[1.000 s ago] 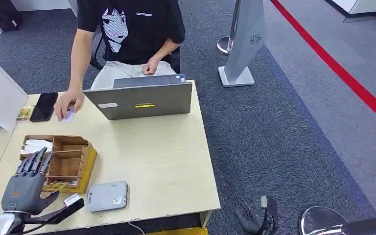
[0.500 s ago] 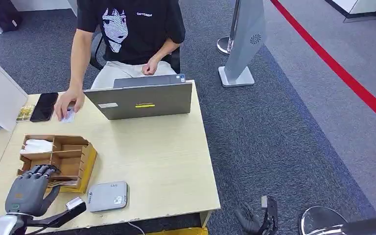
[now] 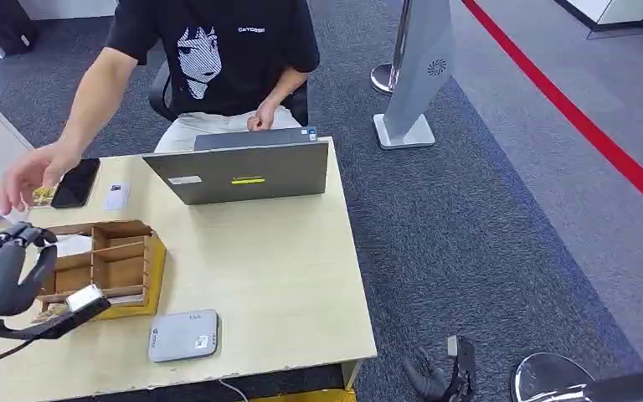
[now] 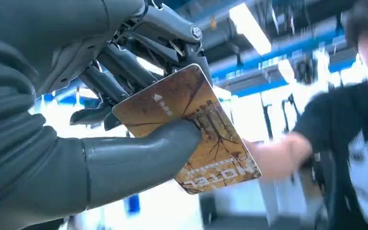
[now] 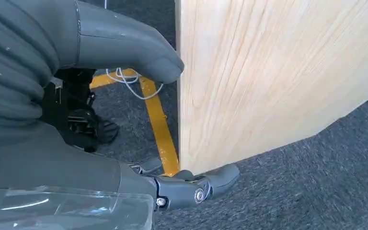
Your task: Pass the card to the sensor for recognition and then transmit it.
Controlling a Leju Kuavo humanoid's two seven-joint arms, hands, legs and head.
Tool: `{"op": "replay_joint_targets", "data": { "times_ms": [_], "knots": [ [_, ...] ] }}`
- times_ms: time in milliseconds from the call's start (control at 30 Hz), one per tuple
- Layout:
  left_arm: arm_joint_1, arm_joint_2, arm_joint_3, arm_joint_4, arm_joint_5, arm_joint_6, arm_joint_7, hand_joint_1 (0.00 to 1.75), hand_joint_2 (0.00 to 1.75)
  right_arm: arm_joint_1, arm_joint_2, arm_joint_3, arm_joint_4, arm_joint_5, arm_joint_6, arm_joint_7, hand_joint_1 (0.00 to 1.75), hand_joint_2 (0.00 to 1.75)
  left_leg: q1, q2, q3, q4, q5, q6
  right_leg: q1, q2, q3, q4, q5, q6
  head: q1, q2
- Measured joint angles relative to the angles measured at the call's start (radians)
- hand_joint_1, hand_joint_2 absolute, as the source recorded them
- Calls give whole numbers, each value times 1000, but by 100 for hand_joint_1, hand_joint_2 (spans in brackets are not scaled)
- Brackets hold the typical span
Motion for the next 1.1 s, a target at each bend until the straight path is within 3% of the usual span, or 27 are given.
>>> {"op": "replay_joint_targets", "data": {
  "times_ms": [267, 533, 567, 600, 633, 933, 1100],
  "knots": [
    [-210, 41, -6, -18, 11, -83, 5, 175, 175, -2, 0, 0, 10, 1, 5, -5, 0, 175, 0, 0, -1, 0, 1, 0, 0, 0, -1, 0, 1, -1, 0, 0],
    [-373, 44, -37, 59, 41, -138, 29, 175, 175, -5, 0, 3, 20, 1, 15, -5, 0, 175, 0, 1, -1, 0, 1, 0, 0, 1, -1, 0, 2, -2, 0, 0],
    [-378, 44, -43, 66, 44, -137, 31, 152, 175, -6, 0, 5, 22, 1, 16, -5, 0, 175, 0, 1, 0, 0, 1, 0, 0, 1, -1, 0, 1, -2, 0, 0],
    [-380, 44, -45, 72, 45, -133, 32, 44, 175, -7, 0, 8, 24, -1, 17, -5, 0, 175, 0, 2, 0, 0, 1, 0, 0, 2, -1, 0, 1, -2, 0, 0],
    [-380, 44, -48, 76, 48, -128, 32, 0, 175, -7, 0, 8, 25, -2, 19, -6, 0, 175, 0, 2, -1, 0, 1, 0, 0, 2, -2, 0, 2, -2, 0, 0],
    [-269, 27, -60, 66, 69, -15, 34, 0, 175, -5, 0, 16, 39, -25, 28, -21, 0, 175, 0, 2, -1, 0, 1, 0, 0, 3, -2, 0, 1, -2, 0, 0],
    [-35, -16, -1, -44, 132, 164, -6, 0, 175, 17, 0, 15, 26, -52, 10, -22, 0, 175, -1, 6, -1, 0, -1, 0, 0, 6, -3, 0, 1, -1, 0, 0]
  ]
}}
